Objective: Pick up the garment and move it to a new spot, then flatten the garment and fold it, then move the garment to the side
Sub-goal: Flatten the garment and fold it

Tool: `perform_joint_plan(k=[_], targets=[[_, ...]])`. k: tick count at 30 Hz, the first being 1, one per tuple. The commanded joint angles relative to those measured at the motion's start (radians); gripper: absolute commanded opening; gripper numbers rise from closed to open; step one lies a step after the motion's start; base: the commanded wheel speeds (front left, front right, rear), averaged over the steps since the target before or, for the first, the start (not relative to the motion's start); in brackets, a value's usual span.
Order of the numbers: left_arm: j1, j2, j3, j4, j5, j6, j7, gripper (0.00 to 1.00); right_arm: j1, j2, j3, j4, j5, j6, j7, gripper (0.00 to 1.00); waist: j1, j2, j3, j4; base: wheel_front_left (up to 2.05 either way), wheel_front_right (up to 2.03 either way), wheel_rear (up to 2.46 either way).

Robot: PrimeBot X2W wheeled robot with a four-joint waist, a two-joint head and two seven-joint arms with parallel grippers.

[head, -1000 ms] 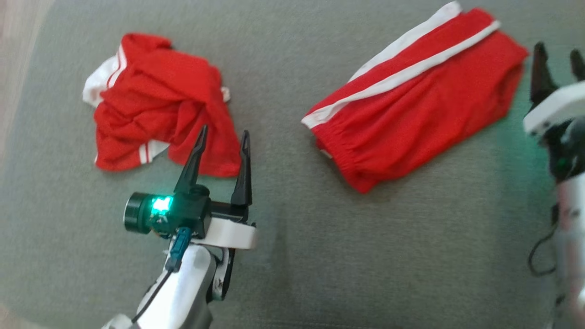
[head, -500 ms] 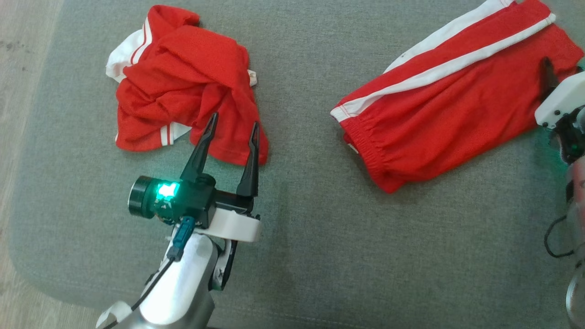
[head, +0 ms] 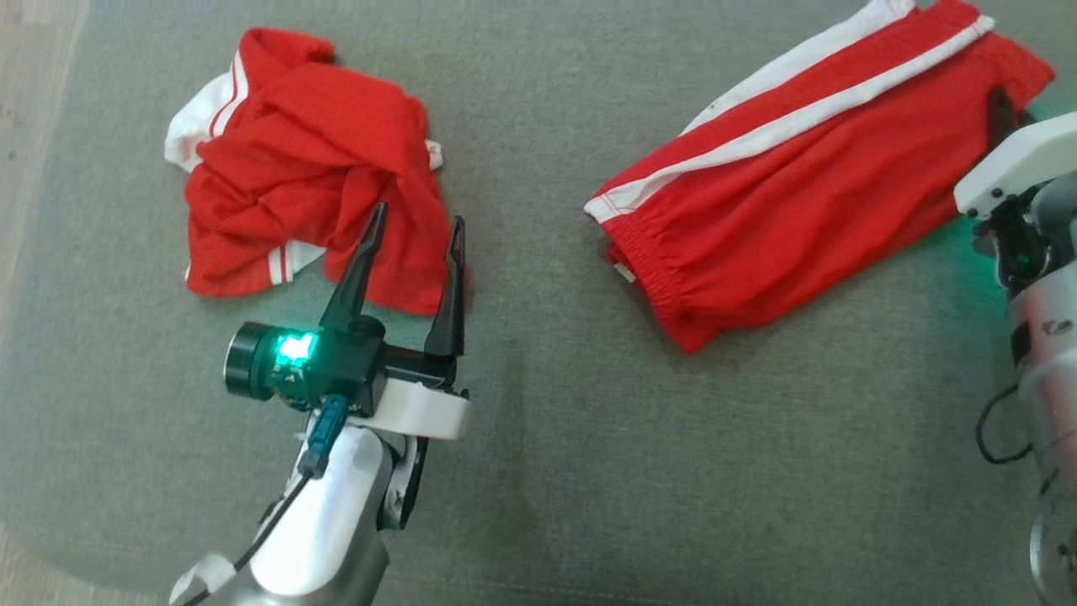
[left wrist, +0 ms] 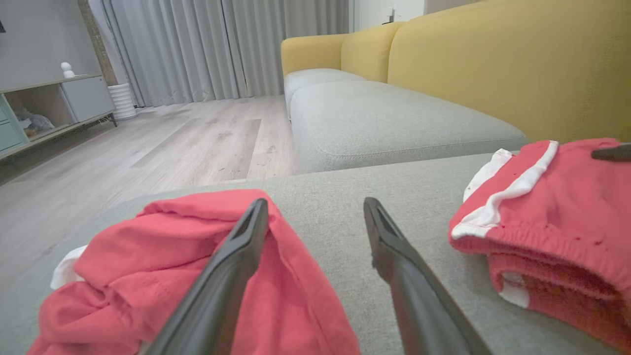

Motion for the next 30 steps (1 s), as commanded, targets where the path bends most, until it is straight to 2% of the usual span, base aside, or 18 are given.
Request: perform_joint_plan(k=[1, 7, 14, 20, 30], targets=[[-0.008, 0.005, 0.040, -0.028, 0.014, -0.004, -0.005, 1.00, 0.022, -0.008, 0.037, -0.055, 0.040, 0.007, -0.040, 0.00, -0.0001, 0.0000, -0.028, -0.022, 0.00, 0.00, 0.00], [0.031, 0.002, 0.058, -0.024, 0.012, -0.014, -0.005, 1.00, 0.127, 0.006, 0.084, -0.136, 0.177, 0.007, -0.119, 0.00, -0.0001, 0.0000, -0.092, -0.093, 0.00, 0.00, 0.00], [0.067, -0.007, 0.071, -0.024, 0.002, -0.022, -0.005, 1.00, 0.303, -0.036, 0.069, -0.233, 0.279, 0.007, -0.185, 0.00, -0.0001, 0.0000, -0.164, -0.136, 0.00, 0.00, 0.00], [0.099, -0.006, 0.078, -0.027, 0.005, -0.025, -0.005, 1.00, 0.436, -0.065, 0.011, -0.283, 0.297, 0.007, -0.214, 0.00, -0.0001, 0.0000, -0.195, -0.151, 0.00, 0.00, 0.00], [0.113, 0.001, 0.081, -0.024, 0.013, -0.034, -0.005, 1.00, 0.458, -0.001, -0.008, -0.342, 0.279, 0.007, -0.238, 0.00, -0.0001, 0.0000, -0.194, -0.144, 0.00, 0.00, 0.00]])
